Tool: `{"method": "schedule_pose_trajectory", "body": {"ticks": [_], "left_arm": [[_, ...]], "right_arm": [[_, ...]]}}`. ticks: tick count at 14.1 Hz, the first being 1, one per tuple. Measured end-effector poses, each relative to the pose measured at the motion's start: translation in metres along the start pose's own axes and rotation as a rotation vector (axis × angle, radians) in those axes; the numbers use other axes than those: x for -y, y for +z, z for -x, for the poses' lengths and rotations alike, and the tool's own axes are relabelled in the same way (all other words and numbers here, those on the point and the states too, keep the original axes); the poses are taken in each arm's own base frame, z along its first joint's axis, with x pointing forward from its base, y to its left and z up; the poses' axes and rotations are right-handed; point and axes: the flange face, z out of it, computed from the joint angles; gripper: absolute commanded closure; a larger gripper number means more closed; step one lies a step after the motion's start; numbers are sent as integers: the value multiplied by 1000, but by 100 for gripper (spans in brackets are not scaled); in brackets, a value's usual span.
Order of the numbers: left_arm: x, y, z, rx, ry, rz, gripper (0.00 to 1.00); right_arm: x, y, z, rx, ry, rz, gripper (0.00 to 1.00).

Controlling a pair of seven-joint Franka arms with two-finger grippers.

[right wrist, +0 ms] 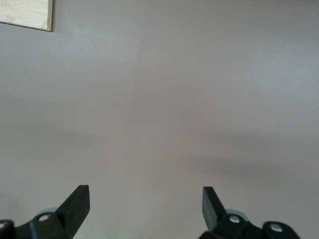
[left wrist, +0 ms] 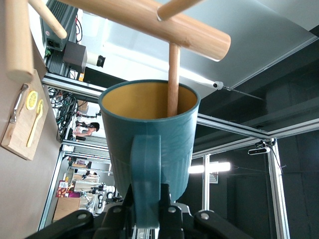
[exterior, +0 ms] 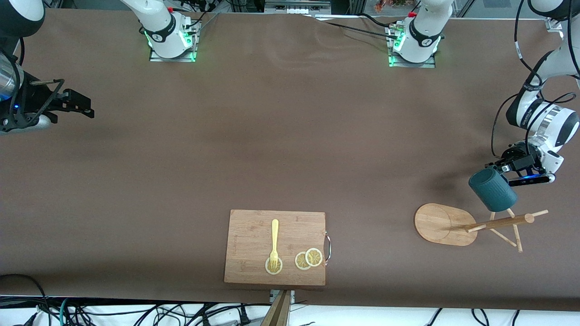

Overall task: Pass cup and hang on rack
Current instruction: 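Lower the mug onto the rack peg and open the left gripper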

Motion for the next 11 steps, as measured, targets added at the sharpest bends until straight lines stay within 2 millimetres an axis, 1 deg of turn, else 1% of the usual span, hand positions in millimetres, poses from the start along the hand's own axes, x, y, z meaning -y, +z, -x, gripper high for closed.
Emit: {"method": "schedule_pose_trajectory", "body": {"ticks": [2, 4, 5, 6, 7, 8, 11], "left_arm": [[2, -2, -4, -2, 2, -1, 96], [3, -5, -8, -8, 8, -7, 88], [2, -6, -11, -14, 12, -13, 87], [2, -7, -13, -21, 17, -21, 66], [1, -8, -15, -26, 21, -26, 37], [2, -10, -17, -32, 22, -30, 0], [5, -13, -18, -39, 18, -30, 0]], "right_arm": [[0, 0, 0, 0, 0, 0, 1], [0, 0, 0, 0, 1, 0, 1], [0, 0, 0, 0, 1, 0, 1], [0, 0, 0, 0, 1, 0, 0], [0, 0, 0, 0, 1, 0, 1], [0, 0, 0, 0, 1, 0, 1], [0, 1, -1, 3, 2, 0, 1]]}}
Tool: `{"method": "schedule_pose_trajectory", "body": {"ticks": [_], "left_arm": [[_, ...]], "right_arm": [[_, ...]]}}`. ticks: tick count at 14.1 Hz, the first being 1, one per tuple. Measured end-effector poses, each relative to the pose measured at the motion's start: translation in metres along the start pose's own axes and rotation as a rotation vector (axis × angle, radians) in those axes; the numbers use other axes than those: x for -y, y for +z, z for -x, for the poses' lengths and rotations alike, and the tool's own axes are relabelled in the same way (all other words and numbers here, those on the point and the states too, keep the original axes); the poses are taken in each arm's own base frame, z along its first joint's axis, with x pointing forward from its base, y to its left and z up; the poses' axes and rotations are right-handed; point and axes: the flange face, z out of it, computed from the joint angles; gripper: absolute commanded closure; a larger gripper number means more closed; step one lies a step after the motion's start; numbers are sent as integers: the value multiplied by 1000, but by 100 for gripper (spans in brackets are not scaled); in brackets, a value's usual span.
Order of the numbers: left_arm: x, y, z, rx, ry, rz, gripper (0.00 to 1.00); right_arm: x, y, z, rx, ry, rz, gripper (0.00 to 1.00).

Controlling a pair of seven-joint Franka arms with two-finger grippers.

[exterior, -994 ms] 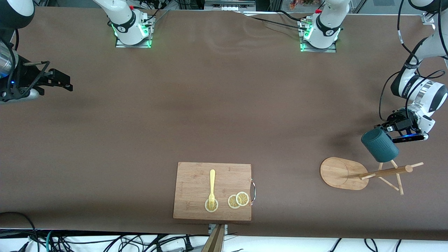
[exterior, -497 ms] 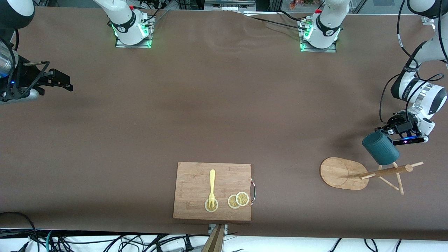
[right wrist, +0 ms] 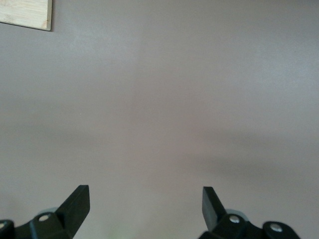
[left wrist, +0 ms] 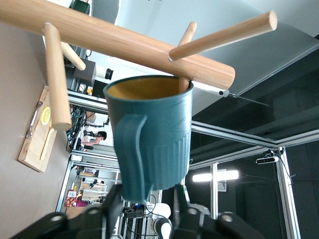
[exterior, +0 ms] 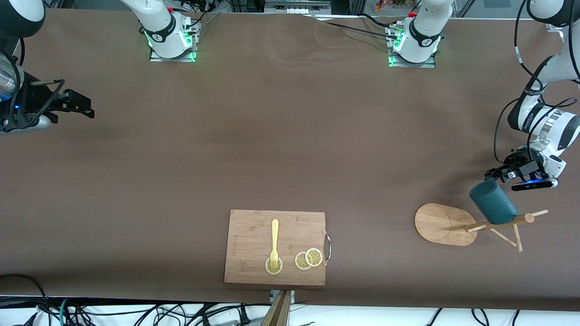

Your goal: Pass cup and hang on rack

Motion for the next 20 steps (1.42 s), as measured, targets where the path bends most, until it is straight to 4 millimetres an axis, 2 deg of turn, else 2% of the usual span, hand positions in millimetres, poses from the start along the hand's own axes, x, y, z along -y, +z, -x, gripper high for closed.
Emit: {"method": "schedule_pose_trajectory", "body": {"ticks": [7, 13, 17, 20], "left_arm": [[-14, -6, 0, 40, 24, -55, 0], [-38, -22, 20, 176, 27, -220, 0], [-71, -17, 36, 311, 47, -375, 0], [-112, -6, 43, 433, 36, -513, 0]], "right_arm": [[0, 1, 0, 1, 0, 0, 1], [0, 1, 0, 1, 1, 0, 0], [-1, 1, 0, 1, 3, 0, 1], [-3, 1, 0, 1, 5, 0, 0]]}}
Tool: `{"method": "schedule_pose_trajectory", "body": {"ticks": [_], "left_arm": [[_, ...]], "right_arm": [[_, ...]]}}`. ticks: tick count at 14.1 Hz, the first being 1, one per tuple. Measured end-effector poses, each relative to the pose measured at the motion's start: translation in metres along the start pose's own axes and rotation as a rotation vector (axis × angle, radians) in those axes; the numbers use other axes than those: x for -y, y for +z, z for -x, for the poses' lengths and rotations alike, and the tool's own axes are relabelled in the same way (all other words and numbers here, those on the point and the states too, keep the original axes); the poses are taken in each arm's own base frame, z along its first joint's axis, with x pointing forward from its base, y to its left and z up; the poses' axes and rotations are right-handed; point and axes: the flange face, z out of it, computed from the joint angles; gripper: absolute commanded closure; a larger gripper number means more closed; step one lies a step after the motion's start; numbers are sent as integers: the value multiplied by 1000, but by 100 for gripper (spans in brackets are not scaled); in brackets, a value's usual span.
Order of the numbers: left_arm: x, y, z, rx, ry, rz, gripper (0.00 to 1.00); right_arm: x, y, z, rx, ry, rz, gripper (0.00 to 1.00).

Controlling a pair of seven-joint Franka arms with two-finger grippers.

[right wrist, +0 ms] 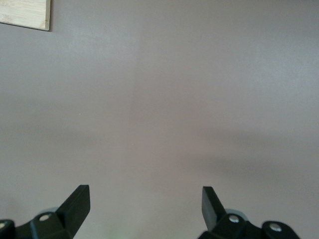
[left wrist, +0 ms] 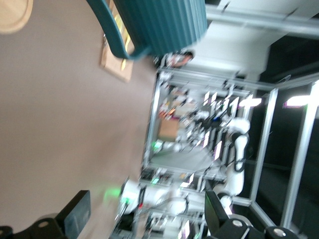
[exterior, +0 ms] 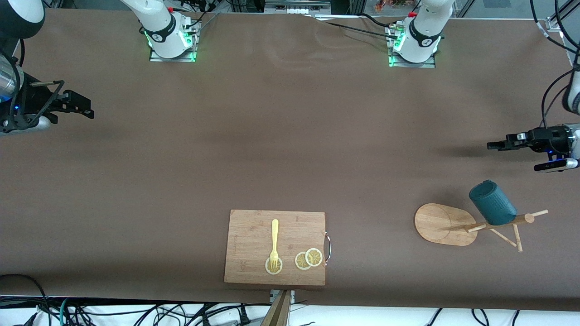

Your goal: Pass cup and hang on rack

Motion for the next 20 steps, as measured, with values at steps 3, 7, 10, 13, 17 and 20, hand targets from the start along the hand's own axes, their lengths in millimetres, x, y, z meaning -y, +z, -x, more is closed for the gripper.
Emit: {"method": "schedule_pose_trajectory", "body": {"ticks": [3, 7, 10, 13, 17, 20], "left_arm": [[-66, 0, -4, 101, 25, -219, 0], [-167, 32, -6, 207, 76, -535, 0], [-231, 73, -10, 291, 139, -769, 0], [-279, 129, -17, 365, 187, -981, 0], [-335, 202, -20, 377, 230, -1265, 0], [-350, 218, -25, 342, 281, -1359, 0]], "right_arm": [[-2, 0, 0, 0, 4, 0, 1], [-3, 0, 0, 0, 5, 0, 1], [-2, 0, 0, 0, 4, 0, 1], [5, 0, -1, 0, -9, 1, 1], [13, 0, -3, -8, -23, 6, 1], [5, -1, -2, -7, -5, 5, 1]]}}
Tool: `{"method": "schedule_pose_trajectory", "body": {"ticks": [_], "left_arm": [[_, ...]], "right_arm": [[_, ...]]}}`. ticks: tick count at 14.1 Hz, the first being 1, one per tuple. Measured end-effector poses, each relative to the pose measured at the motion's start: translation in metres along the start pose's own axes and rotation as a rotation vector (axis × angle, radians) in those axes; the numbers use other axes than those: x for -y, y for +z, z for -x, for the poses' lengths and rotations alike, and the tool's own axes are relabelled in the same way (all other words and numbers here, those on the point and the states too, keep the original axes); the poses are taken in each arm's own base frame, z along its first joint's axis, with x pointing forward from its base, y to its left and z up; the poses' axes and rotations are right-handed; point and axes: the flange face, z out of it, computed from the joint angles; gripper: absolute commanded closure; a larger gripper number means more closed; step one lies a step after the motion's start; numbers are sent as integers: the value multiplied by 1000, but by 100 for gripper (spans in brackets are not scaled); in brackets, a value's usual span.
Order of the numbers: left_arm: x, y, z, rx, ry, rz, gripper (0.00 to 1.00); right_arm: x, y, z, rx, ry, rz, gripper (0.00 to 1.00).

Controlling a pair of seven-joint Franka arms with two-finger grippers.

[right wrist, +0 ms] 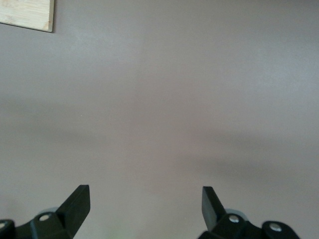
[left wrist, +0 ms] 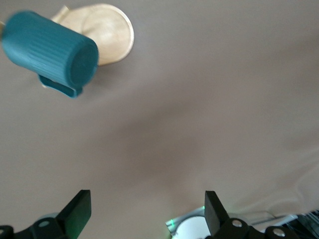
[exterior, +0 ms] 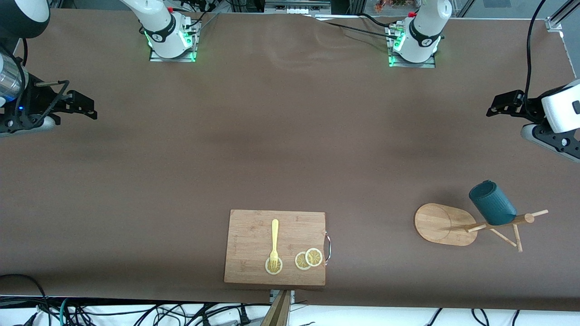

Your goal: Pass cup and hang on rack

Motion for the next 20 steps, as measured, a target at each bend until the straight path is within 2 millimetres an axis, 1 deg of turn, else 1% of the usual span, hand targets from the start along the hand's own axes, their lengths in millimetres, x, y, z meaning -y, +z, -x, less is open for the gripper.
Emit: {"method": "schedule_pose_trajectory", "body": {"ticks": [2, 4, 6, 8, 10, 12, 13, 15, 16, 18, 20], "left_arm": [[3, -15, 8, -41, -17, -27, 0], [5, -36, 25, -89, -54, -50, 0], [-3, -54, 38, -124, -126, -62, 0], [-15, -64, 46, -145, -241, -62, 0], [-23, -64, 48, -144, -334, -56, 0], [-27, -53, 43, -120, -356, -49, 0], [-31, -47, 37, -106, -349, -46, 0], [-43, -39, 28, -91, -336, -45, 0], [-44, -39, 28, -88, -338, -45, 0], [-41, -36, 33, -61, -348, -40, 0], [-43, -35, 38, -46, -351, -39, 0]], "right_arm": [[-4, 0, 1, 0, 6, 0, 1], [-4, 0, 1, -1, 6, 0, 1], [-6, -3, 1, -6, 10, 0, 1], [-16, -6, 2, -14, 29, 1, 1], [-32, -6, -1, -18, 57, 2, 0], [-45, -8, -8, -25, 78, 6, 1], [-48, -10, -10, -26, 82, 7, 0], [-47, -16, -11, -36, 81, 9, 1], [-47, -21, -11, -45, 80, 10, 1], [-44, -30, -9, -58, 75, 12, 1], [-41, -33, -7, -59, 71, 12, 1]]}}
